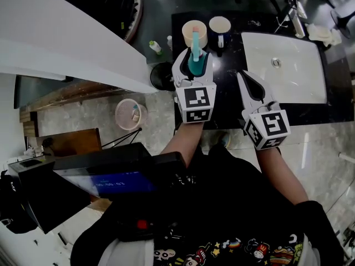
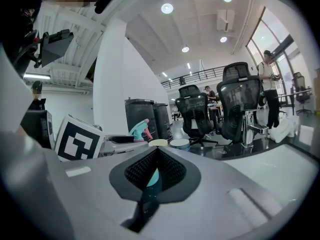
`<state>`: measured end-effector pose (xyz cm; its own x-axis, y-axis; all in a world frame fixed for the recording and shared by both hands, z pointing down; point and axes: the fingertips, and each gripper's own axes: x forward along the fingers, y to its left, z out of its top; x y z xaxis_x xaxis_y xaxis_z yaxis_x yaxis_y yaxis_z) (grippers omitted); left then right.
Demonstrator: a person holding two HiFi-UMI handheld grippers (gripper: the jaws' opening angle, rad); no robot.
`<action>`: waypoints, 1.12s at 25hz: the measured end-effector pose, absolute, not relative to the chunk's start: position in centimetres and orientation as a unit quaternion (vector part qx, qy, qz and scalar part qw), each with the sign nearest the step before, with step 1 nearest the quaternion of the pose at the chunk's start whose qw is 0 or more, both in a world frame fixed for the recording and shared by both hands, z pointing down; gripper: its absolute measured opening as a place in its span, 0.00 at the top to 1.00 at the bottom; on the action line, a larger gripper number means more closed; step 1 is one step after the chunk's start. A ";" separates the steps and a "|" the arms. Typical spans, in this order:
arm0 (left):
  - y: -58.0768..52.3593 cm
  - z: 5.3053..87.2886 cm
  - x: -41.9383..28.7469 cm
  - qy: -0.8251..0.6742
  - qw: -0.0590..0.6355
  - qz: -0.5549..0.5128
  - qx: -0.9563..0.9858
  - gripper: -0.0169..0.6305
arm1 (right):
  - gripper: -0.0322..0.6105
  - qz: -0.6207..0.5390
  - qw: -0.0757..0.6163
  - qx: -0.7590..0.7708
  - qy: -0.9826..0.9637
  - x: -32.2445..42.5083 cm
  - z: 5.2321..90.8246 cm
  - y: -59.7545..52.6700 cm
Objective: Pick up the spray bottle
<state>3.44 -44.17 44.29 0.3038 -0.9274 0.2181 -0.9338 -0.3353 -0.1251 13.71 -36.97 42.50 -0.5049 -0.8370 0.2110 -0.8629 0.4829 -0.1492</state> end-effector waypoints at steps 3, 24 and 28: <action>-44.6 43.9 3.5 -0.577 0.011 0.122 0.808 0.70 | 0.91 0.121 0.055 0.495 -0.859 13.8 42.6 -37.0; -42.4 39.4 3.0 -0.532 0.001 0.084 0.843 0.75 | 0.91 0.113 0.033 0.517 -0.848 12.9 40.8 -36.3; -40.6 37.3 2.8 -0.514 0.000 0.068 0.855 0.75 | 0.91 0.108 0.025 0.522 -0.846 12.6 40.1 -35.8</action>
